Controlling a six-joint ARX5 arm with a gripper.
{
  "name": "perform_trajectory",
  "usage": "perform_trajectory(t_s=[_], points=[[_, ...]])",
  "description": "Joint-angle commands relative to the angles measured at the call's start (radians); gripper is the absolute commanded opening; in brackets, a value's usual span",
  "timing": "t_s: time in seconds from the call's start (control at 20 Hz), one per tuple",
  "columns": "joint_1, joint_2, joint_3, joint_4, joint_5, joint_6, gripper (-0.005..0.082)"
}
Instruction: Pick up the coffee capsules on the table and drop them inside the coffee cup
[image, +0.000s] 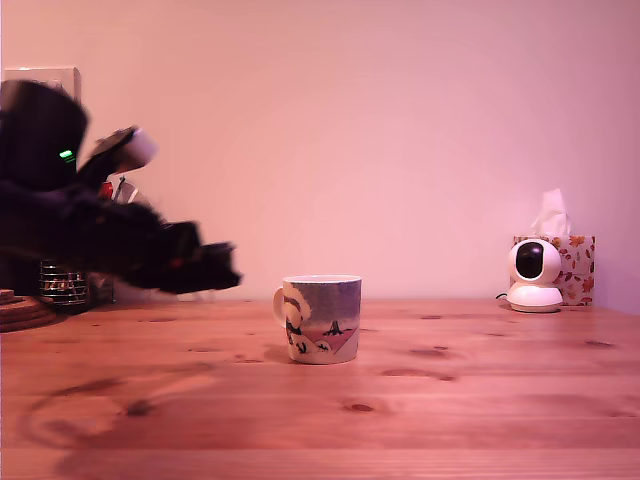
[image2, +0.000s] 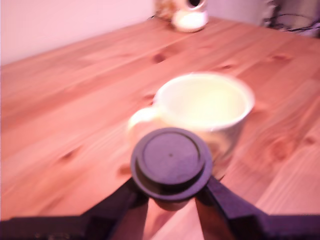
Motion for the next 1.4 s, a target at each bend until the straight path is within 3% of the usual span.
perform_trajectory(t_s=[0.0,0.95,1.35], points=[[-0.016,-0.004,0.03,-0.016,0.002,-0.006,0.0145],[-0.113,-0.003,0.242,-0.22,0.0,-0.003,0.0145],[-0.112,0.0,0.307,-0.345,-0.048,-0.003,0.0146]])
